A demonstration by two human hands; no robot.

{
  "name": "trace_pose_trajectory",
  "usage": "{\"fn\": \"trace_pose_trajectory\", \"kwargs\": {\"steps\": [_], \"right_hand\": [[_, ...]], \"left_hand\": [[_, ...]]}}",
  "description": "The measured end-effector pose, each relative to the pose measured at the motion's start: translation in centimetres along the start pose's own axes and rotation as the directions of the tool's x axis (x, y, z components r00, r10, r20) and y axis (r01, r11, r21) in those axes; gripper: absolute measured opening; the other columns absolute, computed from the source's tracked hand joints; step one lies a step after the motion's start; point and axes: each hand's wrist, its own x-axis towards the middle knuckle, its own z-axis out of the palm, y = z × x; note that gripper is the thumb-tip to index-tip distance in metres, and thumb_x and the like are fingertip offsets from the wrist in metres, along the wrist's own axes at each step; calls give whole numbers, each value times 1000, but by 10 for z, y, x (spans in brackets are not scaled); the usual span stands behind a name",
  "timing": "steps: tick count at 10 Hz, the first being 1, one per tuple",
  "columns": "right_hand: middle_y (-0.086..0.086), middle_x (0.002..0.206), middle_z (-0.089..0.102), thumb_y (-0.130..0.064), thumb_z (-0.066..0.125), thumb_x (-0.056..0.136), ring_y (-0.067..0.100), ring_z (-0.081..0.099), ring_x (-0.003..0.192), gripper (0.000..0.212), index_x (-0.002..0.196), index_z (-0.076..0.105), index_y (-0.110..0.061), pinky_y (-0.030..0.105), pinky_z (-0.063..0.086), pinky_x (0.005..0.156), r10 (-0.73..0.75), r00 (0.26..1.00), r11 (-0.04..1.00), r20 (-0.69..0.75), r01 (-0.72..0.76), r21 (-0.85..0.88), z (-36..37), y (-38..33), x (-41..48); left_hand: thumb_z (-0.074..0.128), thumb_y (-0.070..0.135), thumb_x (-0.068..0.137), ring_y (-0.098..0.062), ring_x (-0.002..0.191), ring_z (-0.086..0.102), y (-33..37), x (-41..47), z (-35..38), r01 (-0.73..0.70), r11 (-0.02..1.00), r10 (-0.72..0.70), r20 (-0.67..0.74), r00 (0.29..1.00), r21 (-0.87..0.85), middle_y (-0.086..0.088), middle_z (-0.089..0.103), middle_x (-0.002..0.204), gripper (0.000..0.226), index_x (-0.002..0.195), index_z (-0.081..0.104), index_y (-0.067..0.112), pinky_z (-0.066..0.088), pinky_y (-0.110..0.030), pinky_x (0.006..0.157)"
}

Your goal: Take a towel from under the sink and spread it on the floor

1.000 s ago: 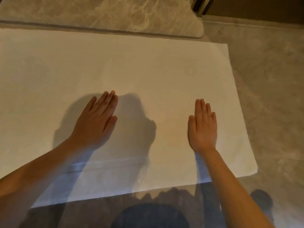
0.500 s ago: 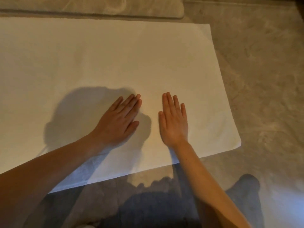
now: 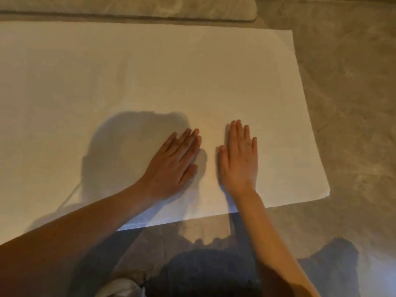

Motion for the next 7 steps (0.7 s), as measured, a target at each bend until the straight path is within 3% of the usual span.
{"fn": "trace_pose_trajectory", "kwargs": {"steps": [1,2,4,6,7], "right_hand": [[4,163,16,-33,21,104,23,6,151,56,156,18,-13,43,8,123,-121,991,992,63,120,27,22,-61,9],[2,164,15,-37,23,104,23,5,152,58,157,17,-14,43,6,123,-153,984,988,90,155,-14,26,-47,7],[-2,164,13,-38,23,102,19,3,152,58,157,16,-22,41,6,123,-113,992,992,54,116,-48,19,4,0],[5,163,20,-36,26,100,27,12,151,59,156,21,-18,46,11,121,-104,992,993,65,107,-48,11,0,1],[9,161,24,-33,34,101,31,16,149,57,154,28,-12,48,14,121,-77,986,995,149,67,69,-9,-12,6]], "left_hand": [[33,32,100,-33,146,23,-9,-7,-2,87,996,-87,14,996,5,-20,29,156,57,148,33,-1,20,-51,119],[30,35,100,-25,150,14,-28,-28,-1,184,983,-183,17,983,-17,-13,19,161,61,152,23,4,12,-43,122],[20,42,102,-20,151,5,-40,-50,7,243,970,-243,-12,970,-18,-6,5,165,63,156,8,11,10,-42,122],[19,44,101,-20,151,2,-37,-50,-4,278,960,-276,113,954,-2,-7,5,164,65,156,7,11,7,-40,122],[22,44,101,-26,150,12,-32,-44,-29,330,940,-311,175,934,-90,-11,17,162,63,155,18,10,15,-43,121]]}}
